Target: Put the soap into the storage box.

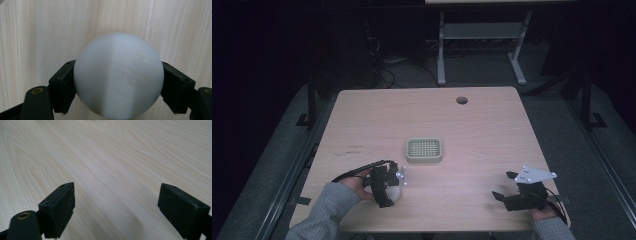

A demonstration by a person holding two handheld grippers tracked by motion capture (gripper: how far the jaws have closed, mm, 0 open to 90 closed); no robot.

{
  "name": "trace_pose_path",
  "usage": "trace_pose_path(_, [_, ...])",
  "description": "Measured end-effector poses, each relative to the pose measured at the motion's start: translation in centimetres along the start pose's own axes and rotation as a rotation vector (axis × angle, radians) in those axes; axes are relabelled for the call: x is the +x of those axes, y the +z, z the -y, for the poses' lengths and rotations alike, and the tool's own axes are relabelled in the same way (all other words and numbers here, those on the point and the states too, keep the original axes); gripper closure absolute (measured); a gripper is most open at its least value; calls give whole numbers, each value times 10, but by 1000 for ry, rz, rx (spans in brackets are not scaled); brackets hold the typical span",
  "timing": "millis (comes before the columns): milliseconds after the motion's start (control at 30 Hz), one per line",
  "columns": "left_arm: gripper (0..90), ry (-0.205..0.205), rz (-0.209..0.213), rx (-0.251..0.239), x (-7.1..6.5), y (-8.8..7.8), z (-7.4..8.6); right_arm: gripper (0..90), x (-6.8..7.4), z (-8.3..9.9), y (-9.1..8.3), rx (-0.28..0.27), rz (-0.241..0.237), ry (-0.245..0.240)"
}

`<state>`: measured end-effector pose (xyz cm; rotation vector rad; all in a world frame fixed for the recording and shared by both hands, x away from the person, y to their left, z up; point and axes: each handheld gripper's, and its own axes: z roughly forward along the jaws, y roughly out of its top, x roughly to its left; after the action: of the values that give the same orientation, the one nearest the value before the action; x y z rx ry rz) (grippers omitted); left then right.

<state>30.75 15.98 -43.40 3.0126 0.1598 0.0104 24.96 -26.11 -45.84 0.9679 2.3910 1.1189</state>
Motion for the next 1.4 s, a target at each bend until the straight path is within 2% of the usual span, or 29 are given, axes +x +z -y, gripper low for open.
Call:
trace_pose_path(500, [236, -18, -1, 1, -1, 0, 1, 137, -1, 2, -1, -2, 9, 4])
trace_pose_path(767, [237, -2, 20, 4, -2, -2, -4, 137, -1, 2, -2, -5, 6, 17])
trace_pose_path(1267, [237, -4, 13, -14, 1, -12, -5, 137, -1, 2, -1, -8, 7, 5])
trace_pose_path(1400, [238, -1, 8, -14, 2, -14, -6, 138, -1, 2, -1, -6, 11, 15])
